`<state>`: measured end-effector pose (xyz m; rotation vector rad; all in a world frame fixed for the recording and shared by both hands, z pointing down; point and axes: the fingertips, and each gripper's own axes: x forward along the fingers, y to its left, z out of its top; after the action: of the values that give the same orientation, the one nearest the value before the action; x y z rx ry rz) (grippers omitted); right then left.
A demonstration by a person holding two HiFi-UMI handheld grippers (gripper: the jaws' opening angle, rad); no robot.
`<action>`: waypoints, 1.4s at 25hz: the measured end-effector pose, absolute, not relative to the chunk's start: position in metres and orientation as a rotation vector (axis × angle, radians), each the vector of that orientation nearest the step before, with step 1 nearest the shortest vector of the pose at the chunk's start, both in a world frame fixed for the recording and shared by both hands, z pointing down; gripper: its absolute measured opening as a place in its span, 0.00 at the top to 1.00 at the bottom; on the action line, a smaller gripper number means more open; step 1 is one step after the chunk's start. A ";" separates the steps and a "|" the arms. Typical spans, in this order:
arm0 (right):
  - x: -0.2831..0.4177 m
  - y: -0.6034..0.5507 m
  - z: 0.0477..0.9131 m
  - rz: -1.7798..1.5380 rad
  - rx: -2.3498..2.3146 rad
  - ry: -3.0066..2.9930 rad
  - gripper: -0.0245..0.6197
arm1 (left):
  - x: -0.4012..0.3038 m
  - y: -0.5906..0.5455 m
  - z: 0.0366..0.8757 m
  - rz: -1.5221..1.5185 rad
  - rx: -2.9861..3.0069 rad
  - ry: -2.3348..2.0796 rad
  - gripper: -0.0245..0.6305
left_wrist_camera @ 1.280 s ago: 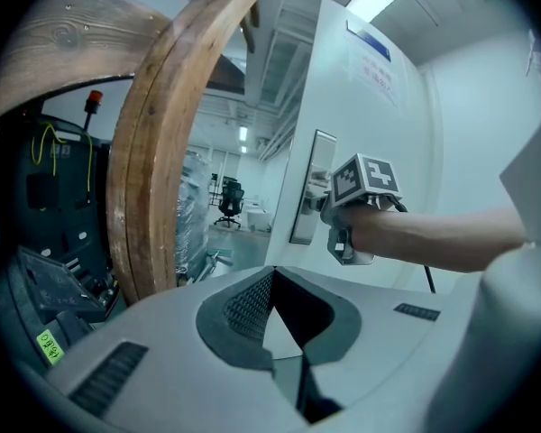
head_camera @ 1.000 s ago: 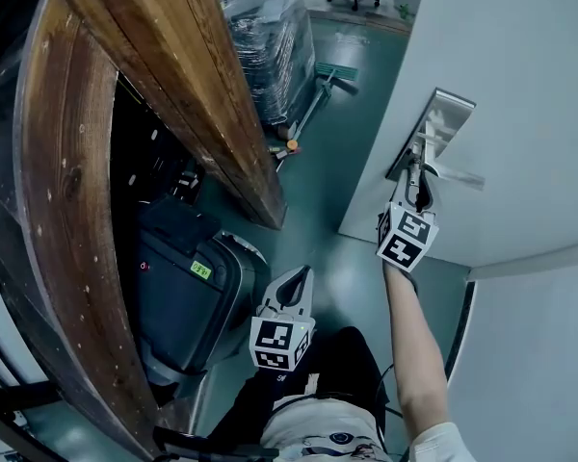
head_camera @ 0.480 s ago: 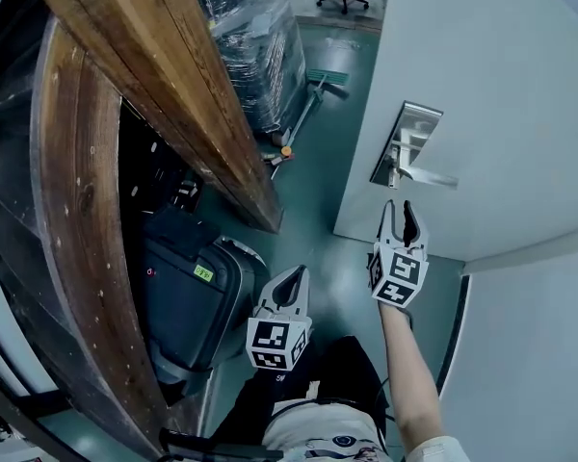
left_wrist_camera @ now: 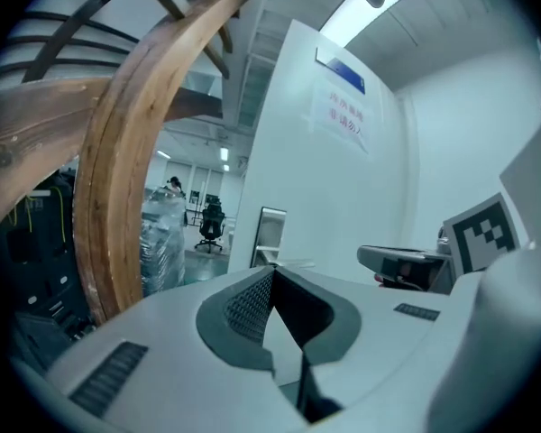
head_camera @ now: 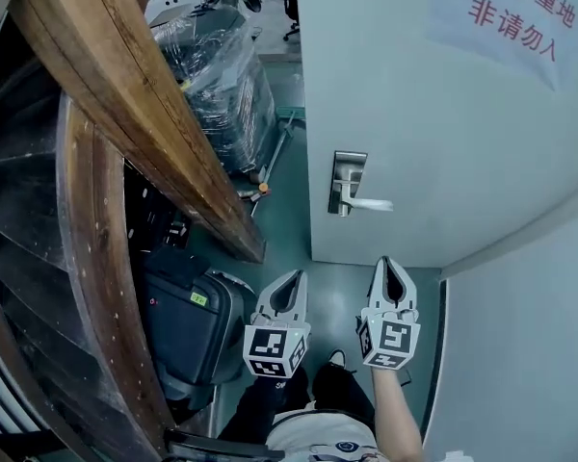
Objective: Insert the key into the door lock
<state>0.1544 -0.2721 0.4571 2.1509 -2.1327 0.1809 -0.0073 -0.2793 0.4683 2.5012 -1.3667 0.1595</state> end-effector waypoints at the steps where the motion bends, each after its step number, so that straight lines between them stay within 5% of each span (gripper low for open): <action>1: 0.159 -0.267 0.445 0.165 2.162 -2.140 0.95 | -0.001 -0.281 0.457 0.145 2.520 -1.362 0.96; 20: 0.199 -0.228 0.294 0.001 2.186 -2.313 0.95 | 0.053 -0.288 0.312 -0.067 2.758 -1.381 0.96; 35: 0.180 -0.251 0.282 -0.134 2.161 -2.311 0.95 | 0.046 -0.307 0.298 -0.096 2.795 -1.385 0.96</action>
<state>0.1800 -0.2511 0.2821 2.1615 -2.3109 -0.1345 0.0460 -0.3070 0.2982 2.7946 -1.3852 -0.0962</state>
